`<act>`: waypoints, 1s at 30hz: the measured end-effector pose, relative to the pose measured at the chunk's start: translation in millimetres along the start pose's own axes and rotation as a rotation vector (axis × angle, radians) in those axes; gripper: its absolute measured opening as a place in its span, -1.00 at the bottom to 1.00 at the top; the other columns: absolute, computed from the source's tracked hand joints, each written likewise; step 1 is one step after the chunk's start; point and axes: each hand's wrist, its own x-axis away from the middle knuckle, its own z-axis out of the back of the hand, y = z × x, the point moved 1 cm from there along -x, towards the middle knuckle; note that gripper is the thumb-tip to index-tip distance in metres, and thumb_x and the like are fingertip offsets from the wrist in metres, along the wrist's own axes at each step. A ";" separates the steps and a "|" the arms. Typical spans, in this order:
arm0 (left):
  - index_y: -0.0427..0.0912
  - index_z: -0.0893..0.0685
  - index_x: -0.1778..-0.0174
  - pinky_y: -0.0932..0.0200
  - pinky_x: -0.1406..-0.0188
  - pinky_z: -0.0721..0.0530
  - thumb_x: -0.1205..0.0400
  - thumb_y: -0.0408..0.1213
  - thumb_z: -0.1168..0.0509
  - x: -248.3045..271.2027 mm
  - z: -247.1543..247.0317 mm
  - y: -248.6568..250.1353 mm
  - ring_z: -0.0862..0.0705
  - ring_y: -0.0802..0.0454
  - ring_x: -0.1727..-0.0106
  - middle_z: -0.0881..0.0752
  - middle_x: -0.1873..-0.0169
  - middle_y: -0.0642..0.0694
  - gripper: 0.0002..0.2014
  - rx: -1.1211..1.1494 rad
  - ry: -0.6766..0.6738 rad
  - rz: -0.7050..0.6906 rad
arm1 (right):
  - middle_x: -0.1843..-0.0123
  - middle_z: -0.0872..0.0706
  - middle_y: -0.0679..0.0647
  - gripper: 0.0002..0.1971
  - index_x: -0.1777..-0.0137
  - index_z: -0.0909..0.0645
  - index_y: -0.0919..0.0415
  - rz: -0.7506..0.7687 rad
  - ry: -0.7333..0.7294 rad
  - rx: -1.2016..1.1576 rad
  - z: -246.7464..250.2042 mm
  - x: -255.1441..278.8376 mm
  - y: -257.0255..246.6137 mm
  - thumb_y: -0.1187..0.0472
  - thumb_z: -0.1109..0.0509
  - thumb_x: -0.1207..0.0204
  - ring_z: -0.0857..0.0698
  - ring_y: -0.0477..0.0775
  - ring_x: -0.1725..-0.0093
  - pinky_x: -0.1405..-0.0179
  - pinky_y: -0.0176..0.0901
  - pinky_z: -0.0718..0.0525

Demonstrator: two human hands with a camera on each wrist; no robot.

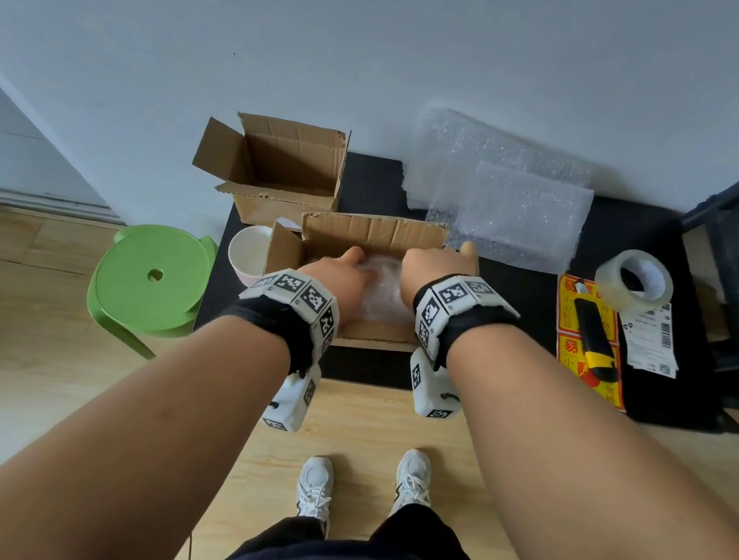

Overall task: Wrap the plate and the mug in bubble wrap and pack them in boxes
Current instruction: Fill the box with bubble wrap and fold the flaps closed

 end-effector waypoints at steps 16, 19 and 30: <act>0.10 -0.40 -0.52 -0.16 -0.28 -0.63 -0.57 -0.32 -0.38 -5.0 -2.3 -1.3 -0.58 -0.20 -0.28 -0.18 -0.53 -0.07 -0.40 -0.062 0.044 0.009 | 0.33 -0.56 -0.03 -0.90 0.08 -0.64 0.09 0.009 0.263 0.048 -24.0 15.6 1.9 0.23 -0.30 -0.57 -0.68 0.09 0.05 -0.43 0.13 -0.33; 0.09 -0.45 -0.47 -0.12 -0.17 -0.69 -0.57 -0.31 -0.35 -3.1 -0.3 -0.3 -0.62 -0.16 -0.20 -0.28 -0.50 -0.06 -0.46 -0.044 0.086 0.012 | 0.39 -0.43 -0.01 -0.86 0.18 -0.54 0.07 0.039 0.152 0.077 -9.7 17.3 6.3 0.23 -0.24 -0.61 -0.66 0.12 0.00 -0.36 0.09 -0.38; 0.00 -0.50 -0.46 -0.09 -0.21 -0.67 -0.60 -0.24 -0.37 -7.5 1.7 -1.0 -0.63 -0.15 -0.24 -0.40 -0.43 -0.03 -0.52 -0.027 0.132 0.019 | -0.13 -0.69 0.04 -0.80 -0.09 -0.71 0.02 0.126 0.213 0.211 -22.3 -3.2 7.2 0.11 -0.28 -0.56 -0.49 0.18 -0.33 -0.41 0.11 -0.24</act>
